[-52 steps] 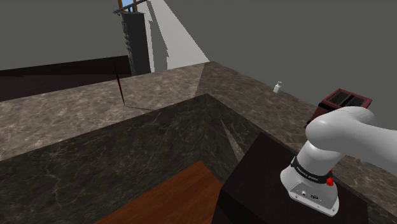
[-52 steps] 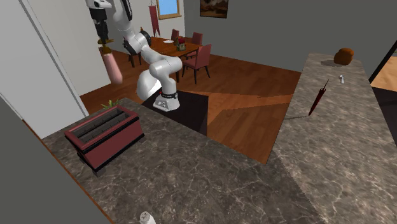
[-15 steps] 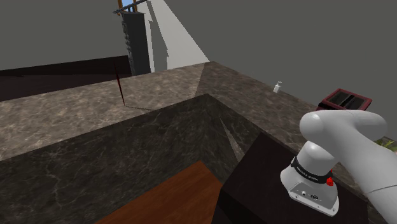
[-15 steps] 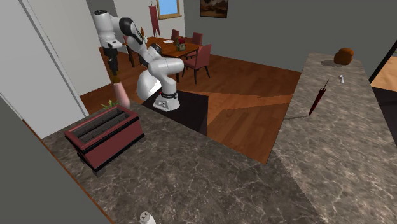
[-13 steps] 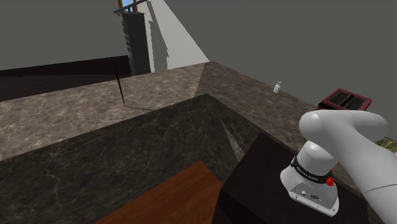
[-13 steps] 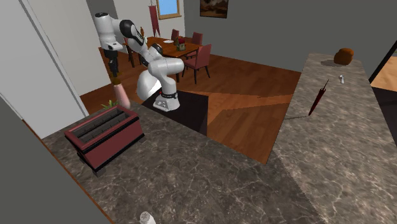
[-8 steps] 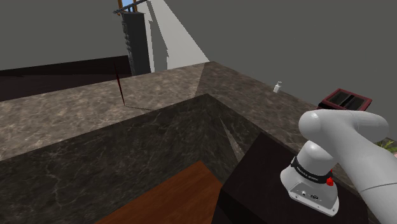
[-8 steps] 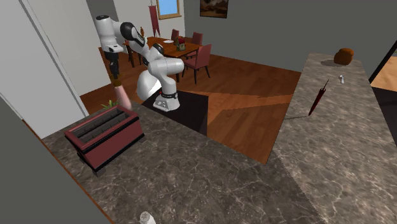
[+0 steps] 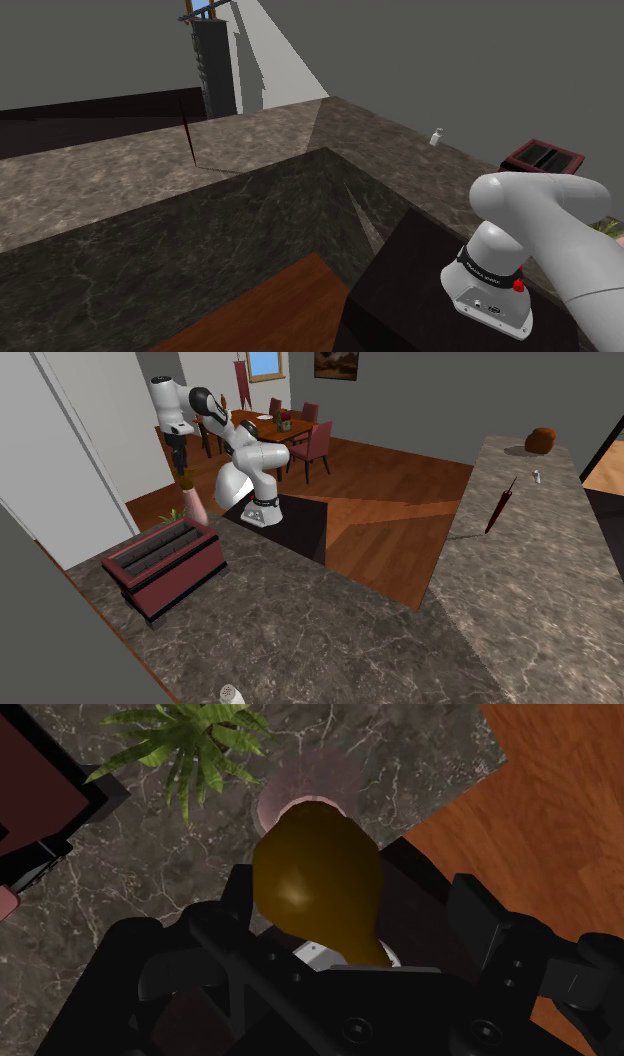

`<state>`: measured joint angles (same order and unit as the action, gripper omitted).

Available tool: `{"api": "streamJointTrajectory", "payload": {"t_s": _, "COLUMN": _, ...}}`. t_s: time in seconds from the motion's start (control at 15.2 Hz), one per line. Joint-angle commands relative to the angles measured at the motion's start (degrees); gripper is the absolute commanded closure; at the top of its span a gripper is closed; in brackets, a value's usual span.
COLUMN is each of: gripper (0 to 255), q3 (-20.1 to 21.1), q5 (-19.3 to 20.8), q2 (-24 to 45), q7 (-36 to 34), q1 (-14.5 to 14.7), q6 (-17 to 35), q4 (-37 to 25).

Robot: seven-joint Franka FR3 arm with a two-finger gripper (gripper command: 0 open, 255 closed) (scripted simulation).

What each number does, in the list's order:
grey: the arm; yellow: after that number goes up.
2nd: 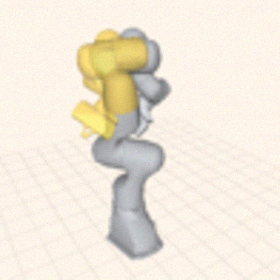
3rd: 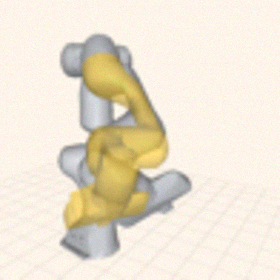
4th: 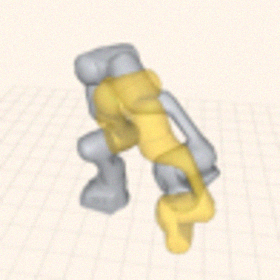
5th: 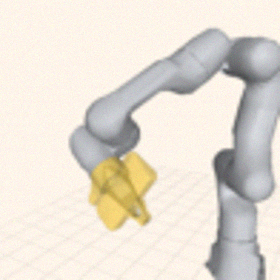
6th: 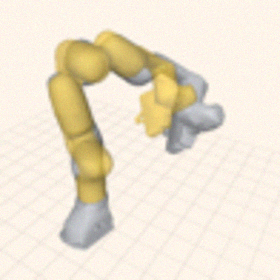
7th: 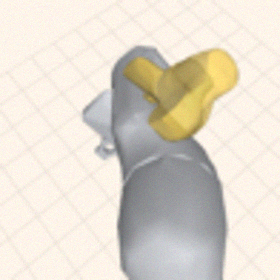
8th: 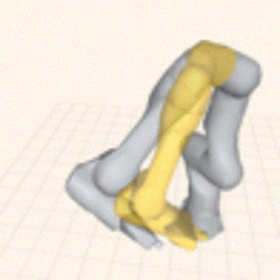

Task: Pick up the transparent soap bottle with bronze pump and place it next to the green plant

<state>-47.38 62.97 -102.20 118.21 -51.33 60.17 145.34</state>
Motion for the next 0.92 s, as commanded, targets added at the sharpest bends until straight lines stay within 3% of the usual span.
{"api": "streamJointTrajectory", "payload": {"t_s": 0.0, "gripper": 0, "q3": 0.0, "q5": 0.0, "q2": 0.0, "q7": 0.0, "q1": 0.0, "q6": 0.0, "q4": 0.0}}
{"api": "streamJointTrajectory", "payload": {"t_s": 0.33, "gripper": 0, "q3": 5.7, "q5": -5.6, "q2": 5.4, "q7": -0.7, "q1": 2.8, "q6": -1.7, "q4": -6.1}}
{"api": "streamJointTrajectory", "payload": {"t_s": 0.86, "gripper": 0, "q3": 5.7, "q5": -5.6, "q2": 5.4, "q7": -0.7, "q1": 2.7, "q6": -1.6, "q4": -6.1}}
